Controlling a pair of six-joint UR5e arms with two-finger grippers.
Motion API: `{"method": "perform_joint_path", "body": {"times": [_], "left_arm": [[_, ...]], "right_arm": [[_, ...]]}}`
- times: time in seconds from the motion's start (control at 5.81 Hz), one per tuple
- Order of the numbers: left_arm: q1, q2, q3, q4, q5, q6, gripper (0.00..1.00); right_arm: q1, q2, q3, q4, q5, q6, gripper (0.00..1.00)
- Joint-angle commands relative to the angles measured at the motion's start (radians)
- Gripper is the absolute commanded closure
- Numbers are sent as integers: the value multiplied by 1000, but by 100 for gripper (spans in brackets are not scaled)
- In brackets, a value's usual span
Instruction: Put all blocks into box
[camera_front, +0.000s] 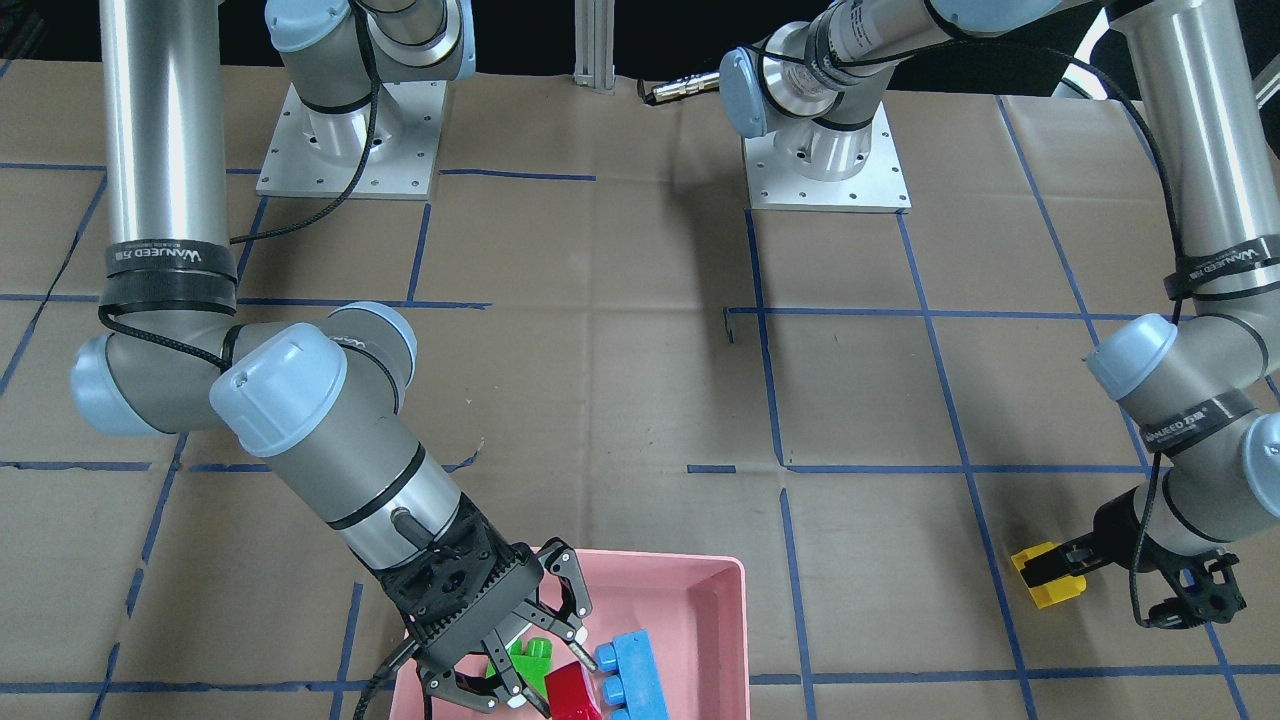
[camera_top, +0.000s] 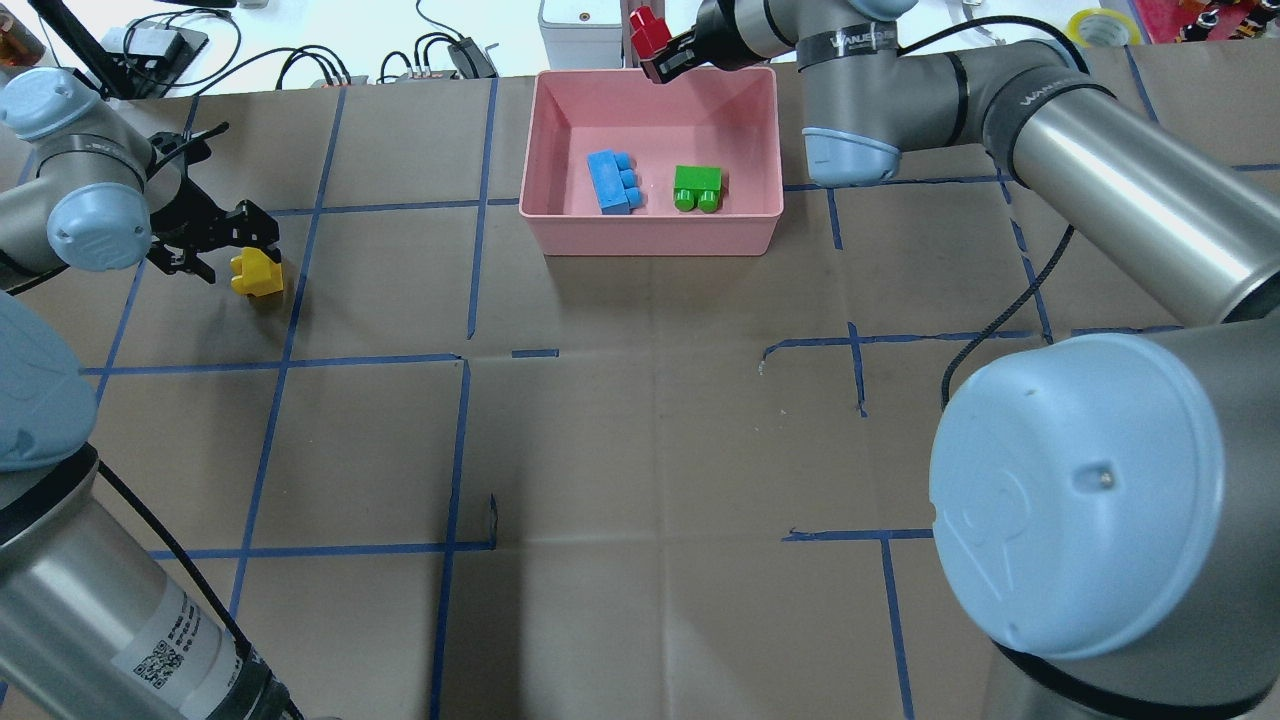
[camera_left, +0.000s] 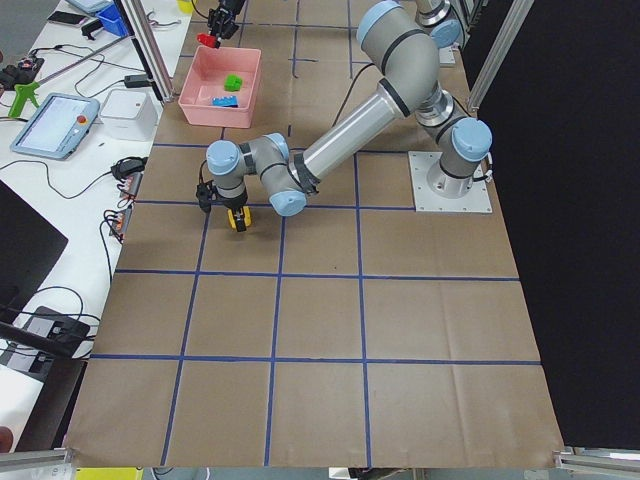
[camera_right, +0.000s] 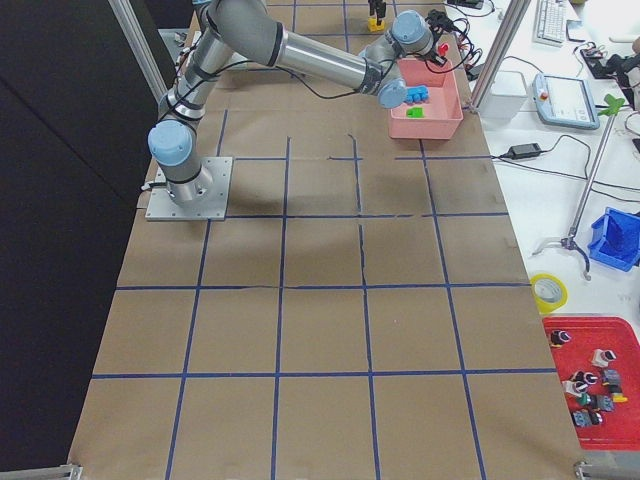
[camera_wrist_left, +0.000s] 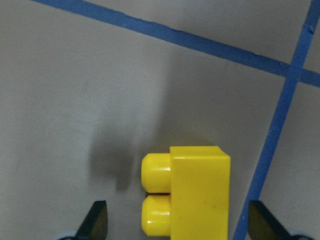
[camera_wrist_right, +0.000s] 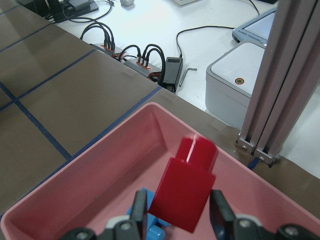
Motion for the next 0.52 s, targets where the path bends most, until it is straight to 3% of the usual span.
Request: {"method": "perform_joint_path", "body": {"times": [0.0,0.34], "left_arm": [[-1,-2,-7,2,-4,4,23],[1,7,3,1,2,7,72]], "right_arm": [[5,9,-3,8,-8,-5,0],[-4,-12,1,19,-14,-4,0]]}}
